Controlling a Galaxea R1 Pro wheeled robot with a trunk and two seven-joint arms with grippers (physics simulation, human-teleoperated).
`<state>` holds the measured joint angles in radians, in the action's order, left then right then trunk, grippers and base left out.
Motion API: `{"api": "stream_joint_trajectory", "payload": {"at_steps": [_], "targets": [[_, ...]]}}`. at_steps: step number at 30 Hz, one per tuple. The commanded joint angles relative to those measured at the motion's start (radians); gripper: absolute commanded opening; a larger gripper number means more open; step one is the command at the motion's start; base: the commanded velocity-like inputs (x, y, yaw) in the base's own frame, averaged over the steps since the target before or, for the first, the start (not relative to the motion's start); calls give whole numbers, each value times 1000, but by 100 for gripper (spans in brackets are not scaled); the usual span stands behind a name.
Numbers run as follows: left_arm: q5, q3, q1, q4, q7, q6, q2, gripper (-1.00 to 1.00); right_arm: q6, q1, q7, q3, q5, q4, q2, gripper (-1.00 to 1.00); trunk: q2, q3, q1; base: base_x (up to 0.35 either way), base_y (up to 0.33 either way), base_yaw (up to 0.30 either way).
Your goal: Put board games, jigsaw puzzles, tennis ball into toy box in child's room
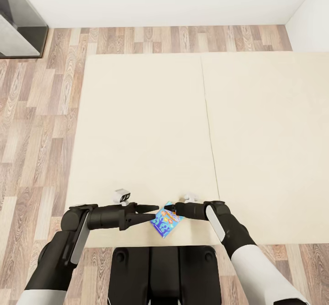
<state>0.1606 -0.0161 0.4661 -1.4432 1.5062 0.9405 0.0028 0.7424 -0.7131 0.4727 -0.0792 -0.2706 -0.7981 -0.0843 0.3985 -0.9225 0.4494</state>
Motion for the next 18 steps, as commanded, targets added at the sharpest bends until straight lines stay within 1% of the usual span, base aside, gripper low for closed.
{"api": "stream_joint_trajectory", "payload": {"at_steps": [1, 3, 6, 9, 18], "targets": [[0, -3, 0, 0, 3, 11, 0, 100, 5, 0, 1, 0, -1, -1, 0, 100, 1, -1, 1, 0, 0, 0], [1, -11, 0, 0, 3, 11, 0, 100, 5, 0, 1, 1, -1, -2, 1, 100, 1, -1, 1, 0, 0, 0], [2, -32, 0, 0, 3, 11, 0, 100, 6, 0, 2, 1, -1, -4, 3, 100, 1, -1, 1, 0, 0, 0], [2, -40, 0, 0, 3, 11, 0, 100, 6, 0, 5, 2, -1, -4, 9, 100, 1, -1, 1, 0, 0, 0], [2, -45, 0, 0, 3, 11, 0, 100, 7, 0, 3, 8, -1, -5, 17, 100, 1, -1, 1, 0, 0, 0]]}}
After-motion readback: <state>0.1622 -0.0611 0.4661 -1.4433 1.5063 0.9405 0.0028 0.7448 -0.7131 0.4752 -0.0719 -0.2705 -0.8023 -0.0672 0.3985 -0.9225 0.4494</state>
